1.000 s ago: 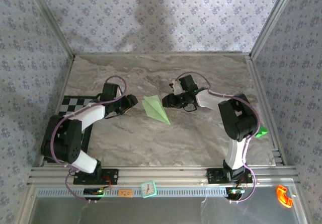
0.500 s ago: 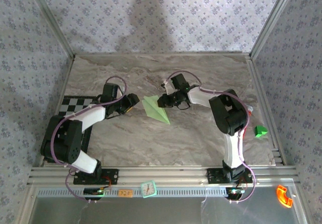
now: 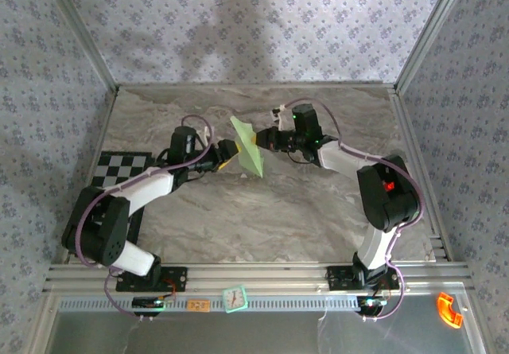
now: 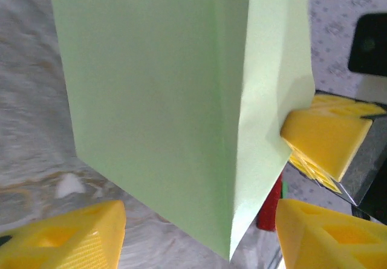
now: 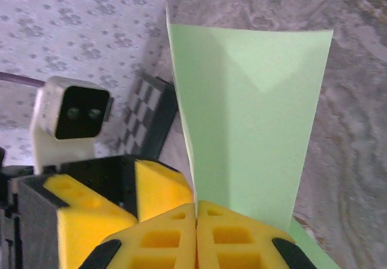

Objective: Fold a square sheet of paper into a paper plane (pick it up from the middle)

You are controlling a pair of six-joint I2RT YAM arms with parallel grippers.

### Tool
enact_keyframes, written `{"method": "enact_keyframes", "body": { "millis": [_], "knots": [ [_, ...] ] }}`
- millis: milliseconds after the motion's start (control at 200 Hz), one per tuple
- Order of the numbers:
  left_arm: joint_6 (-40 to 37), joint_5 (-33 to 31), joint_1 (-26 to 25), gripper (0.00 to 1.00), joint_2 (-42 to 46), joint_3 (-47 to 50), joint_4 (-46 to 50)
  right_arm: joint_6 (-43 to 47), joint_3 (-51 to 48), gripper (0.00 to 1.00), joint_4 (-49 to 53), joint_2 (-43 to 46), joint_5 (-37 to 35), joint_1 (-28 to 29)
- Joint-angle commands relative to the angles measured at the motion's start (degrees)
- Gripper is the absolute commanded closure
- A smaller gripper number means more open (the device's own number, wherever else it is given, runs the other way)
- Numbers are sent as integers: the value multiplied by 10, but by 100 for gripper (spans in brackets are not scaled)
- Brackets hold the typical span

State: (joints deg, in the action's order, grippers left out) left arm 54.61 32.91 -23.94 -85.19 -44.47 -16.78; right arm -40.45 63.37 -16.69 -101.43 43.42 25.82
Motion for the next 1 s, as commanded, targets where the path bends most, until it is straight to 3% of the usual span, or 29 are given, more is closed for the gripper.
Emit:
{"method": "enact_keyframes", "body": {
  "millis": [0,290,605,999],
  "knots": [
    [15,28,-17,33,-17,-33,-69,-114,-22,92,-103,14,39,-6],
    [23,52,-39,38,-53,-47,-130,-205,-44,92,-184,14,60,-14],
    [54,72,-39,55,-58,-31,-215,-245,-58,90,-226,11,69,-22],
    [56,65,-40,74,-69,-37,-204,-256,-75,83,-237,16,70,-32]
  ]
}}
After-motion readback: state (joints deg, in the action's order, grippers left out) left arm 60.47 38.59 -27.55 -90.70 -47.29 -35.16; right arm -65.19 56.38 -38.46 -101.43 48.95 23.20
